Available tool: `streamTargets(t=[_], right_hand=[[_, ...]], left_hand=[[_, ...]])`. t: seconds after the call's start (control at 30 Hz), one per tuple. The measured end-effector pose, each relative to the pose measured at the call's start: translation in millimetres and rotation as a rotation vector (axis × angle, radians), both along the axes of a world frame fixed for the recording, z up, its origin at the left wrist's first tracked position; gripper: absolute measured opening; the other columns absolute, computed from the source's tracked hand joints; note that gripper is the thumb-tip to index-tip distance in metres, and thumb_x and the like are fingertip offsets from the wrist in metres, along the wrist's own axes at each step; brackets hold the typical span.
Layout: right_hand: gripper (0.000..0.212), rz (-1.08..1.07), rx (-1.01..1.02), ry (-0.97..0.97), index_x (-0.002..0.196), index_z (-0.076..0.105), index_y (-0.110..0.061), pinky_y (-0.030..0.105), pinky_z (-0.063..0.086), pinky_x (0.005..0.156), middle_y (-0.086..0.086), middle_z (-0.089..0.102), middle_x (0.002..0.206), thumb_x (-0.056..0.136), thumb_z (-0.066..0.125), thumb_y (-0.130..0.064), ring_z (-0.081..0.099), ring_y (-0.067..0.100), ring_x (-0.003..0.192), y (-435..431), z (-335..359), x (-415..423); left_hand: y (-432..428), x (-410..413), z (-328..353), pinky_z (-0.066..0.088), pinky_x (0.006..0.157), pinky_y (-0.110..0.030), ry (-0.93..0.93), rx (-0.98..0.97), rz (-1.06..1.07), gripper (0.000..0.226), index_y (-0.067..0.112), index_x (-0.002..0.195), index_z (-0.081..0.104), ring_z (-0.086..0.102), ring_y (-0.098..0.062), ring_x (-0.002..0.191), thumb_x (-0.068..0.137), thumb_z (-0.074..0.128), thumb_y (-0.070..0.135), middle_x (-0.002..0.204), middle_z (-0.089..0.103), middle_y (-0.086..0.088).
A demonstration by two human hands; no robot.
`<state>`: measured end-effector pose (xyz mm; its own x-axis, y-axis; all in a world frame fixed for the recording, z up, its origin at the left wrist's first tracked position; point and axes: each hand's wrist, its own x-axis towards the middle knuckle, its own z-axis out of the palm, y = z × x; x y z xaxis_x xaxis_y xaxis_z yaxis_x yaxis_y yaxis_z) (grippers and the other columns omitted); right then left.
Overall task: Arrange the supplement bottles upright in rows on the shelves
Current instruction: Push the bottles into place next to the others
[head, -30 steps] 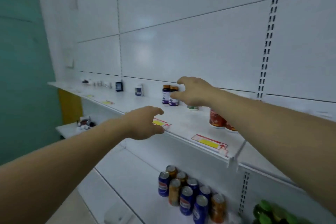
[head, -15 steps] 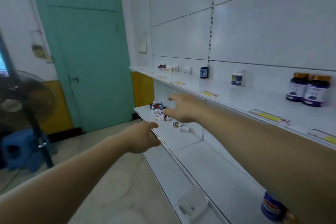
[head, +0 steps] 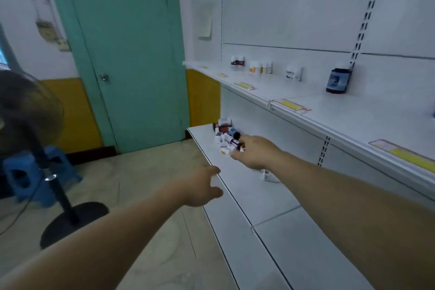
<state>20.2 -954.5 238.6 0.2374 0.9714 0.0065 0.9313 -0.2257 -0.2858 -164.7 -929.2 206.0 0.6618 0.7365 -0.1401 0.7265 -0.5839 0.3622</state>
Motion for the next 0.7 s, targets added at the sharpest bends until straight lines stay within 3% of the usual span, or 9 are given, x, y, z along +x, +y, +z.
streamTargets(t=[0.2, 0.37, 0.5, 0.63, 0.7], right_hand=[[0.056, -0.028, -0.064, -0.011, 0.139, 0.039, -0.021, 0.029, 0.035, 0.085, 0.007, 0.044, 0.141, 0.092, 0.045, -0.052, 0.047, 0.027, 0.118, 116.6, -19.9, 24.5], [0.055, -0.133, -0.052, 0.038, 0.138, 0.043, -0.021, 0.024, 0.030, 0.079, 0.005, 0.051, 0.135, 0.091, 0.049, -0.049, 0.049, 0.023, 0.107, 220.2, -52.6, 35.9], [0.056, -0.263, -0.085, 0.092, 0.134, 0.047, -0.019, 0.027, 0.035, 0.076, 0.007, 0.055, 0.128, 0.088, 0.051, -0.052, 0.050, 0.022, 0.096, 305.8, -84.8, 42.4], [0.061, -0.382, -0.123, 0.190, 0.137, 0.039, -0.032, 0.035, 0.040, 0.089, 0.003, 0.052, 0.131, 0.082, 0.050, -0.057, 0.051, 0.026, 0.111, 367.0, -110.2, 50.4], [0.061, -0.410, -0.113, 0.228, 0.137, 0.039, -0.034, 0.033, 0.040, 0.085, 0.000, 0.055, 0.129, 0.082, 0.050, -0.055, 0.053, 0.025, 0.108, 388.2, -117.9, 57.8]], left_hand=[[124.4, 19.1, -21.9, 0.032, 0.108, -0.036, 0.095, 0.018, -0.045, 0.066, 0.023, 0.144, 0.032, 0.034, -0.024, 0.134, 0.087, 0.057, 0.045, 0.150, 0.031, -0.002], [247.6, 30.7, -53.5, 0.035, 0.107, -0.039, 0.075, -0.053, -0.085, 0.065, 0.025, 0.142, 0.035, 0.038, -0.022, 0.131, 0.086, 0.058, 0.048, 0.148, 0.036, -0.001], [351.5, 32.9, -78.3, 0.033, 0.107, -0.034, 0.066, -0.095, -0.142, 0.065, 0.026, 0.142, 0.035, 0.037, -0.021, 0.132, 0.086, 0.058, 0.049, 0.148, 0.036, 0.000], [438.6, 41.3, -95.3, 0.030, 0.106, -0.032, 0.138, -0.117, -0.228, 0.066, 0.025, 0.144, 0.033, 0.034, -0.020, 0.134, 0.087, 0.056, 0.048, 0.150, 0.032, 0.000], [470.7, 51.0, -102.2, 0.029, 0.109, -0.033, 0.188, -0.128, -0.274, 0.066, 0.024, 0.145, 0.029, 0.031, -0.021, 0.136, 0.089, 0.055, 0.047, 0.152, 0.028, 0.000]])
